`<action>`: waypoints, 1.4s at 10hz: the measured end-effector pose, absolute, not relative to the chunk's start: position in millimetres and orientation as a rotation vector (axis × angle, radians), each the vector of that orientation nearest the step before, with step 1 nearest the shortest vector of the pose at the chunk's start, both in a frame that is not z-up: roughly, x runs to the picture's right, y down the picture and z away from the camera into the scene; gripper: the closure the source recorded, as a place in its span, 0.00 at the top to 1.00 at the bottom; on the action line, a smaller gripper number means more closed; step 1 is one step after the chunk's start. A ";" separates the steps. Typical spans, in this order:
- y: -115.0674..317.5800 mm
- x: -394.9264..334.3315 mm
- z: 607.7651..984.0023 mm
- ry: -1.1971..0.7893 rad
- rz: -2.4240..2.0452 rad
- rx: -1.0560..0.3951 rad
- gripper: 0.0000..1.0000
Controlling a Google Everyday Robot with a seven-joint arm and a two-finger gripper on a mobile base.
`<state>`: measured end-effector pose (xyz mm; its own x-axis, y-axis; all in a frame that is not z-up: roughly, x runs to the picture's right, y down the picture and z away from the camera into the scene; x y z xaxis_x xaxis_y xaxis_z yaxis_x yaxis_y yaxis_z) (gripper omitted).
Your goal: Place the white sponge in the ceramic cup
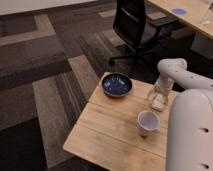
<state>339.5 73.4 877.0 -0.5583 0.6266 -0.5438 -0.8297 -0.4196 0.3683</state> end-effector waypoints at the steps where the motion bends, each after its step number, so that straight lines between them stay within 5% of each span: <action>1: 74.1 345.5 876.1 0.783 2.052 -0.400 0.63; 6: 15.6 338.5 837.7 0.710 2.030 -0.302 0.00; 9: -21.9 299.6 795.9 0.592 1.938 -0.321 0.00; 13: -41.8 205.1 684.8 0.296 1.603 -0.561 0.00; 14: -41.2 202.1 681.4 0.289 1.588 -0.569 0.00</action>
<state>202.1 -41.2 681.4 -0.0146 0.8545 -0.5193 -0.9827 -0.1083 -0.1506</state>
